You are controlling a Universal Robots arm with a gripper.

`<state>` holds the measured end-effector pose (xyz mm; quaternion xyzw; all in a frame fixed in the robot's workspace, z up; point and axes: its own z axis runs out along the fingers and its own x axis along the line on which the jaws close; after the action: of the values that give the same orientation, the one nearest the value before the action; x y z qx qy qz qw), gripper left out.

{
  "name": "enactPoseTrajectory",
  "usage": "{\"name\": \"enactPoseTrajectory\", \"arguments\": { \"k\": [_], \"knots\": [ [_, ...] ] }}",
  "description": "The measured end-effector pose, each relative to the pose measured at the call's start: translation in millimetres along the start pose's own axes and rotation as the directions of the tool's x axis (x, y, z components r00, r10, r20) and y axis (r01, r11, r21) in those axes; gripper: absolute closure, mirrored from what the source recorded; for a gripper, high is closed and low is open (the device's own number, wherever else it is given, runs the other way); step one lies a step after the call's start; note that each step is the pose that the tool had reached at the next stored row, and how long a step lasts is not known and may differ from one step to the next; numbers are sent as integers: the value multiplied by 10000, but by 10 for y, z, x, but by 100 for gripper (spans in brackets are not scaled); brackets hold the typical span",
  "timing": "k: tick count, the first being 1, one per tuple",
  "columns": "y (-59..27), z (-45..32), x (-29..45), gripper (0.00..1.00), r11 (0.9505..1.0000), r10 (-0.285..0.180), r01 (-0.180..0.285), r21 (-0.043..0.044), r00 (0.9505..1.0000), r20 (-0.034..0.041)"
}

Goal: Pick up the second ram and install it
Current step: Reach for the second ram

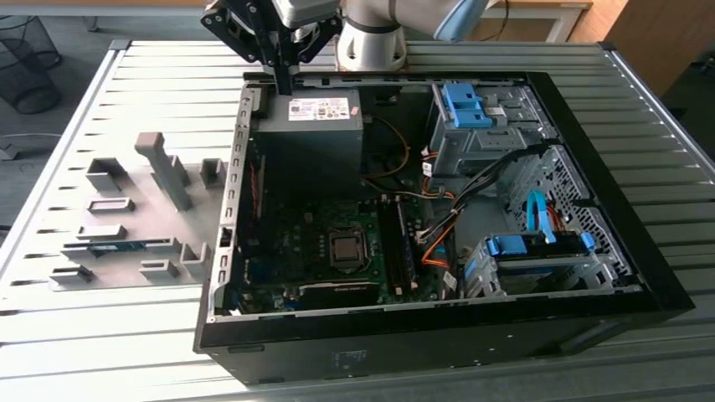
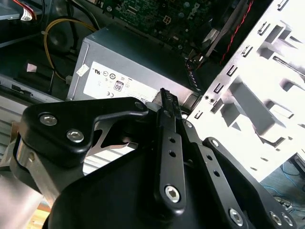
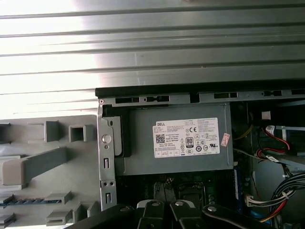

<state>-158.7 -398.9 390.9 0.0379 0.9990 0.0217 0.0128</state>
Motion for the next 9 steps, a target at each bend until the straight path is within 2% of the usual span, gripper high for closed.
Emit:
{"name": "enactPoseTrajectory", "arguments": {
  "k": [9],
  "knots": [
    [-3, -1, 37, 90, 10000, 0, 0, 1, 10000, 0]
  ]
}}
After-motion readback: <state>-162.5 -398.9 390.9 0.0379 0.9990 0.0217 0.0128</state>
